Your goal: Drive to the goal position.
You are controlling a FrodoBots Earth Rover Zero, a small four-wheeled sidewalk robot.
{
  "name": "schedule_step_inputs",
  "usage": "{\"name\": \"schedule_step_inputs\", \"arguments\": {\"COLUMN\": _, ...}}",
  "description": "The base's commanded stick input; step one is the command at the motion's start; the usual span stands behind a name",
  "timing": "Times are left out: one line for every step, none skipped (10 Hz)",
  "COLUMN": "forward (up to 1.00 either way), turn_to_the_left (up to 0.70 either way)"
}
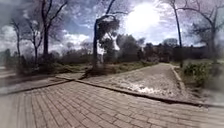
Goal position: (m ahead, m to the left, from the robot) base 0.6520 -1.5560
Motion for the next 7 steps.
{"name": "schedule_step_inputs", "arguments": {"forward": 1.0, "turn_to_the_left": 0.0}}
{"name": "schedule_step_inputs", "arguments": {"forward": 1.0, "turn_to_the_left": 0.0}}
{"name": "schedule_step_inputs", "arguments": {"forward": 1.0, "turn_to_the_left": 0.0}}
{"name": "schedule_step_inputs", "arguments": {"forward": 1.0, "turn_to_the_left": 0.0}}
{"name": "schedule_step_inputs", "arguments": {"forward": 1.0, "turn_to_the_left": 0.0}}
{"name": "schedule_step_inputs", "arguments": {"forward": 1.0, "turn_to_the_left": 0.0}}
{"name": "schedule_step_inputs", "arguments": {"forward": 1.0, "turn_to_the_left": 0.0}}
